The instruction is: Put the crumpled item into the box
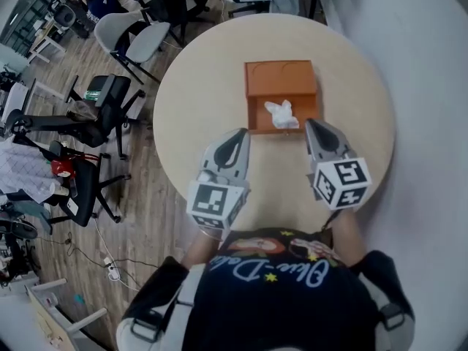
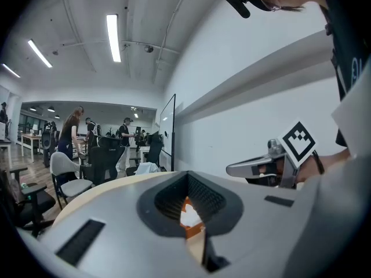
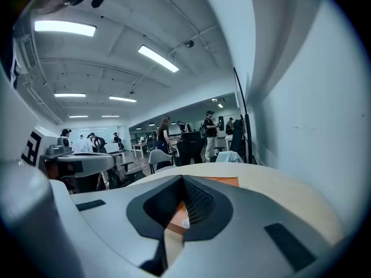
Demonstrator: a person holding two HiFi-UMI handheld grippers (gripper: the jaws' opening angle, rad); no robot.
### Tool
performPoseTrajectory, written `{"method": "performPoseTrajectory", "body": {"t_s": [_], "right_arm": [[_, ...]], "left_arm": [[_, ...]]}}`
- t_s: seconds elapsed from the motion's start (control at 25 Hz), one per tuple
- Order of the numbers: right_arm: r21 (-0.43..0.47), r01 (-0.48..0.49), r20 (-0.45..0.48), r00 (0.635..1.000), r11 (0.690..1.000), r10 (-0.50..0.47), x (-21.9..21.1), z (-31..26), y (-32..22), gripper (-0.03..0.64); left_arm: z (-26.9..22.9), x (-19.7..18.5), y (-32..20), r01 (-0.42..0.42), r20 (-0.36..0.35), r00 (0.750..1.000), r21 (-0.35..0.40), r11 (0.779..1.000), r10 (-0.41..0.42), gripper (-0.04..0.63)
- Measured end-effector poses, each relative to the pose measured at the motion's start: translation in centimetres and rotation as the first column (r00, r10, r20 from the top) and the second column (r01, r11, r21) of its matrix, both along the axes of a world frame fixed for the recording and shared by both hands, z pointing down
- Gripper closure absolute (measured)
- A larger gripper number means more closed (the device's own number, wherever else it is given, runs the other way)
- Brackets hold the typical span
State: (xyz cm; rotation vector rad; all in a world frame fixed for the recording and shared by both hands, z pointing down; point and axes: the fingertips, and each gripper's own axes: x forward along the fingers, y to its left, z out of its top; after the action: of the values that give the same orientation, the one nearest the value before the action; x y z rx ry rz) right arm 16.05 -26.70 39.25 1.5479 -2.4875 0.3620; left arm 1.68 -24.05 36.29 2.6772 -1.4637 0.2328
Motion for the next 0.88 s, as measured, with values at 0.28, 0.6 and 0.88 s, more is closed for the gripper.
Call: {"method": "performPoseTrajectory", "body": {"t_s": [0.28,0.6,0.88], "right_arm": [[0.049,0.026,0.032,0.999,0.998,-0.027,0.2,-1.3,2.0,0.617],[0.051,0.021,0.031,0.999,0.998,-0.023,0.3,-2.1,2.9,0.617],[0.063,0.039,0.020,0.999,0.997,-0.040,-0.1,-1.9,2.8,0.617]], "left_arm": [[0.3,0.6,0.5,-0.011,0.011,1.000,0.012,1.000,0.011,0.604],[-0.3,0.9,1.0,-0.021,0.005,1.000,0.010,1.000,0.021,0.604],[0.1,0.3,1.0,-0.011,0.008,1.000,0.012,1.000,0.011,0.604]]}}
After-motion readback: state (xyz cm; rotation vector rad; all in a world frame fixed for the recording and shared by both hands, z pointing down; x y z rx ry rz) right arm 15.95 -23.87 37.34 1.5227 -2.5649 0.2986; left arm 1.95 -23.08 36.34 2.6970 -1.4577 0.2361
